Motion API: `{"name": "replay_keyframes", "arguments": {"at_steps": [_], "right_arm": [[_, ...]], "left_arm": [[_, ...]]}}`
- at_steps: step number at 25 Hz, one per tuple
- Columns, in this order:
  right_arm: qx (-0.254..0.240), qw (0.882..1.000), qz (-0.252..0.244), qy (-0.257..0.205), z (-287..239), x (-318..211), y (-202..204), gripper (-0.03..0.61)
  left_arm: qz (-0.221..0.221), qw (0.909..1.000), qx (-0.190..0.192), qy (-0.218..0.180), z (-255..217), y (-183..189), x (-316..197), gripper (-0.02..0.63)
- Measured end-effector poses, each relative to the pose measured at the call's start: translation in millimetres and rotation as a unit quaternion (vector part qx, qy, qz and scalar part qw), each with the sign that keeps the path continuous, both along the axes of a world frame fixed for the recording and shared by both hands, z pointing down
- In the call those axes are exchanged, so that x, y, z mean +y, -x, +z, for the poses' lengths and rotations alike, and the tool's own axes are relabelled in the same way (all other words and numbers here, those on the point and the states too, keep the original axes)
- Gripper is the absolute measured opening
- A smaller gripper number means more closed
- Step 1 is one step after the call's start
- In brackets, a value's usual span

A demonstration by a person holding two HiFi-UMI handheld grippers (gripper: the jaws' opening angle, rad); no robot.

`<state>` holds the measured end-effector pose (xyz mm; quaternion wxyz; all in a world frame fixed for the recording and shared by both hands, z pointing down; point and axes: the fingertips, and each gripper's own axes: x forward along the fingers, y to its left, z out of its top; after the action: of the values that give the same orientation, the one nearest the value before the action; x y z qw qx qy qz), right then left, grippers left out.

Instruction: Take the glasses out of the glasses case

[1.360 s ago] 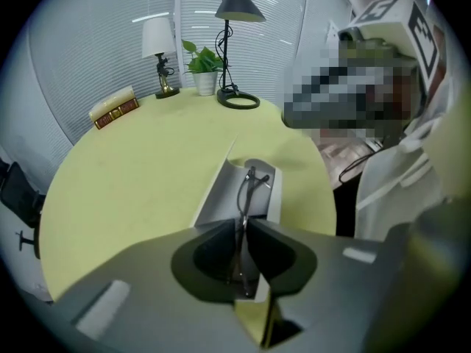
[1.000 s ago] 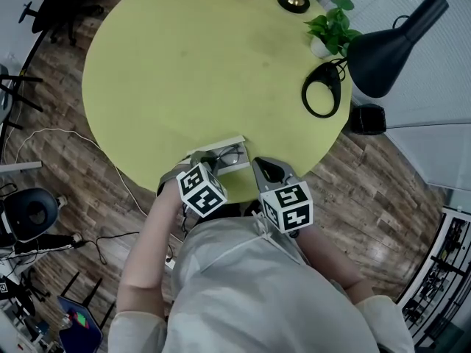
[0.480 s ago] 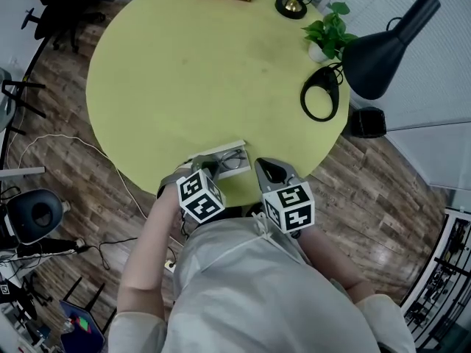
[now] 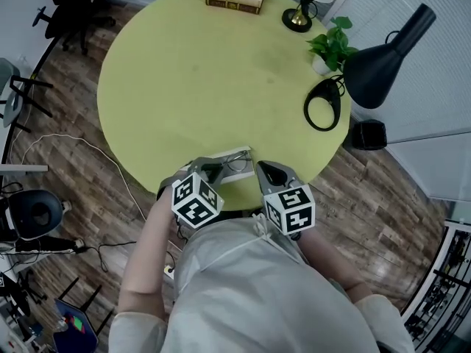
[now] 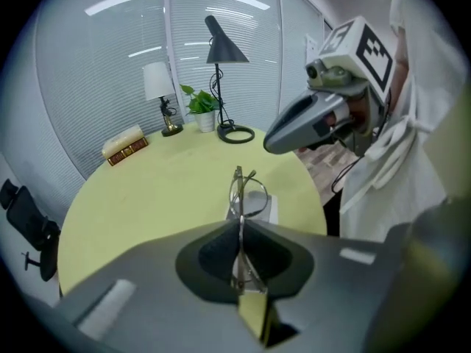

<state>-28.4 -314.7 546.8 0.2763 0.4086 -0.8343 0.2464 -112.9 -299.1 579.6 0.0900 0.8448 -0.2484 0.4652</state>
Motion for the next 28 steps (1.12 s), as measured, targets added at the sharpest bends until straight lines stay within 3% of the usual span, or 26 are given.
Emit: {"name": "replay_keyframes", "arguments": {"at_steps": [7, 12, 18, 24, 28], "right_arm": [[-0.003, 1.000, -0.009, -0.021, -17.2, -4.1, 7.2, 0.000], [-0.007, 0.999, -0.018, -0.035, -30.2, -5.0, 13.5, 0.000], [-0.011, 0.998, -0.019, -0.055, -43.7, -5.1, 15.8, 0.000], [-0.029, 0.996, -0.042, -0.078, -59.8, 3.1, 22.8, 0.000], [-0.027, 0.994, -0.041, -0.098, -66.9, 9.0, 21.7, -0.001]], "left_arm": [[-0.093, 0.9930, 0.063, -0.038, -38.1, 21.2, -6.2, 0.018], [-0.179, 0.9722, 0.125, -0.086, -71.0, 40.2, -12.9, 0.018], [-0.277, 0.9299, 0.198, -0.140, -106.8, 64.0, -13.4, 0.018], [-0.390, 0.8671, 0.229, -0.208, -141.6, 92.5, -12.0, 0.018], [-0.418, 0.8463, 0.239, -0.228, -155.3, 96.3, -5.5, 0.018]]}}
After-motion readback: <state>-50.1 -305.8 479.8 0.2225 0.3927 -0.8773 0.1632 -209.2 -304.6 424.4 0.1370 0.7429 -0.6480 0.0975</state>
